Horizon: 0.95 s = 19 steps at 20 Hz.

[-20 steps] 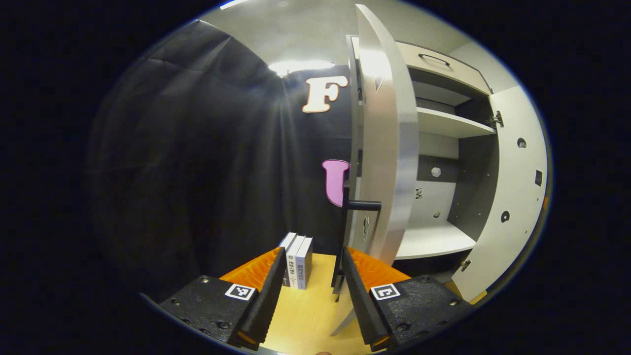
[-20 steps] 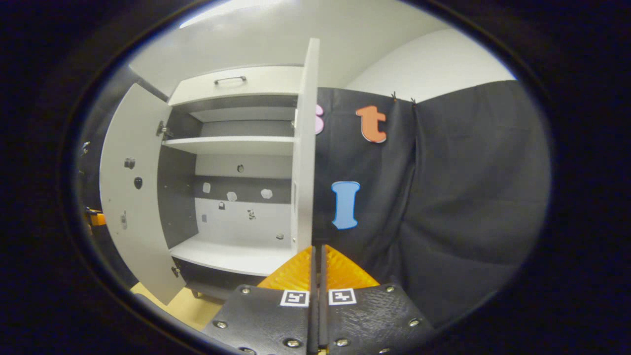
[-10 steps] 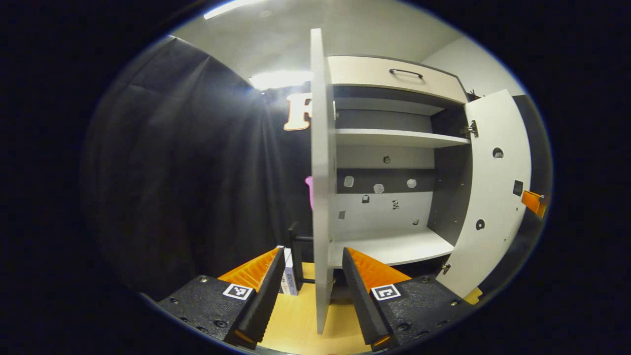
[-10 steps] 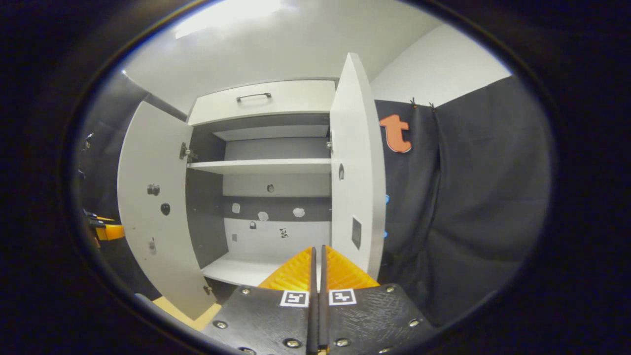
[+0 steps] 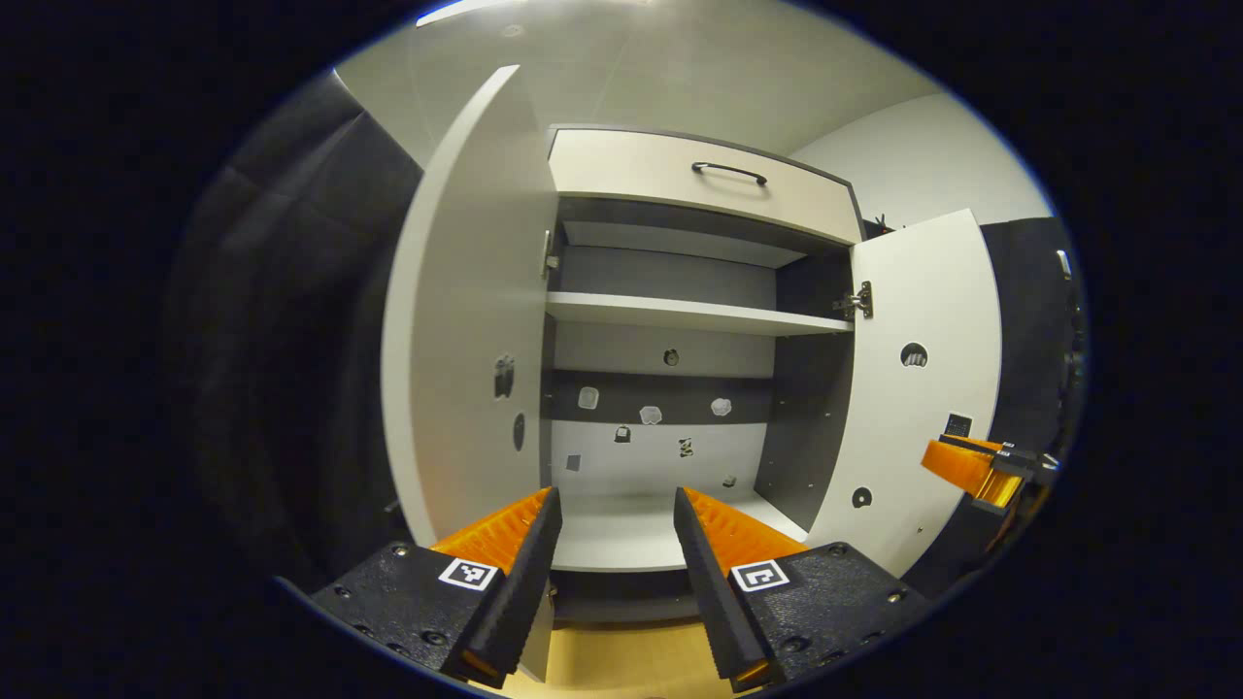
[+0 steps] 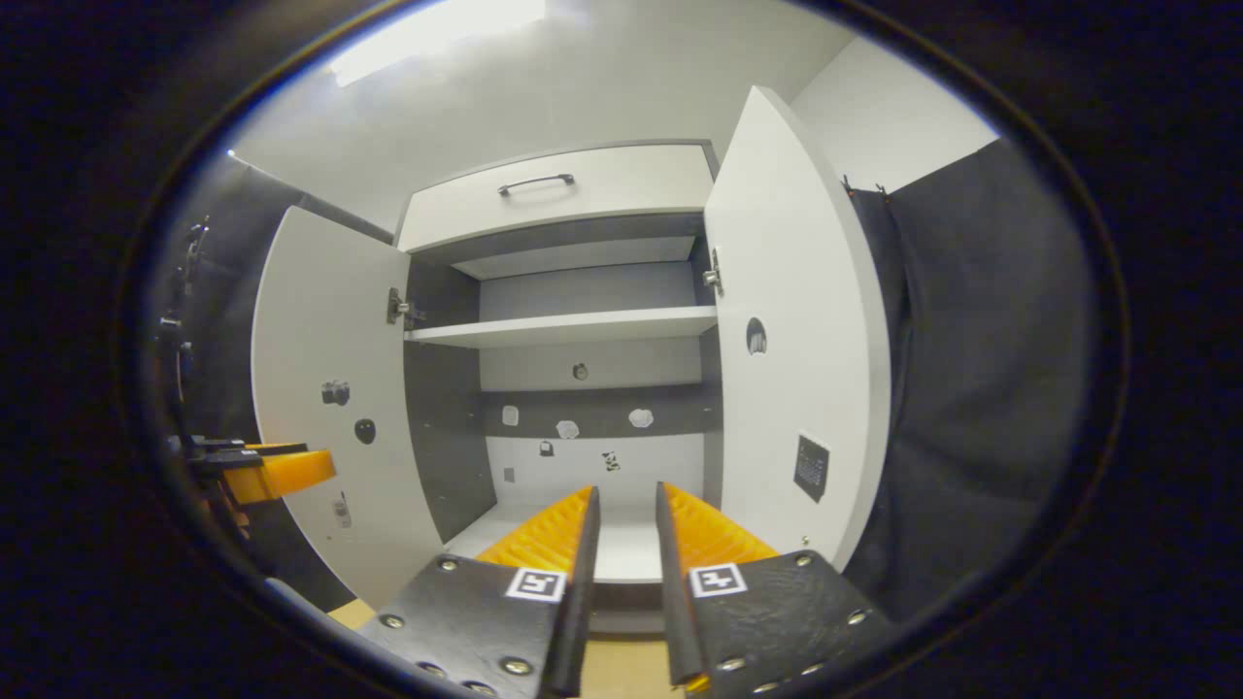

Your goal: Open the right door of the double-door shoe cabinet with the right hand, and open the left door with the left hand.

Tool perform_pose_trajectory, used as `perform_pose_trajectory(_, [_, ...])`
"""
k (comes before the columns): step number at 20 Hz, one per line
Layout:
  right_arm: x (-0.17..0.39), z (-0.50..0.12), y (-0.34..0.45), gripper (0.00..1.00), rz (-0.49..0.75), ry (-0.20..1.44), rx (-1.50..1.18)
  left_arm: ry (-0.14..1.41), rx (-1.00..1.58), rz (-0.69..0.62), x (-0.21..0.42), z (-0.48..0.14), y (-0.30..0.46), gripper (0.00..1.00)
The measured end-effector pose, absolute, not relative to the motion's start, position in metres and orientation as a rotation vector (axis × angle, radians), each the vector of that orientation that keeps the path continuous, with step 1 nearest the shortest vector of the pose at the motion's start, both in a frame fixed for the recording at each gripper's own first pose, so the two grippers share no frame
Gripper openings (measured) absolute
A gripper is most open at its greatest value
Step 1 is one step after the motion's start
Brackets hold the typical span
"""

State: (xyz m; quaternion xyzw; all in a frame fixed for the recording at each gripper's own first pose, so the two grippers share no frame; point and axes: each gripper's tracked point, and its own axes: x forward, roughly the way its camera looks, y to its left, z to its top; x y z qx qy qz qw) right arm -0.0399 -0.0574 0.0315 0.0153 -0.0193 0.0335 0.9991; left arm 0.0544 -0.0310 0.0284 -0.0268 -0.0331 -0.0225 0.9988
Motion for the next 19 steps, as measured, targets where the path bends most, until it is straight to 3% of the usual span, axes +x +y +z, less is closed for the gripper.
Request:
perform_pose_trajectory(2, [-0.036,0.026,-0.039,0.63,0.109,-0.016,0.059,-0.058,-0.060,-0.085,0.060,0.026,-0.048,0.76])
perform_pose_trajectory(3, [-0.034,0.022,-0.034,0.84,0.124,-0.004,0.069,-0.056,-0.067,-0.107,0.063,0.026,-0.057,0.80])
perform_pose_trajectory(4, [-0.033,0.020,-0.030,0.96,0.137,0.005,0.078,-0.057,-0.076,-0.115,0.064,0.025,-0.061,0.87])
perform_pose_trajectory(5, [-0.033,0.019,-0.027,0.97,0.144,0.009,0.084,-0.053,-0.080,-0.125,0.067,0.026,-0.067,0.98])
perform_pose_trajectory(6, [-0.030,0.019,-0.026,0.97,0.146,0.008,0.088,-0.054,-0.080,-0.128,0.071,0.027,-0.073,0.99])
perform_pose_trajectory(19, [-0.019,0.027,-0.036,0.96,0.129,-0.022,0.103,-0.109,-0.031,-0.099,0.089,0.042,-0.078,0.99])
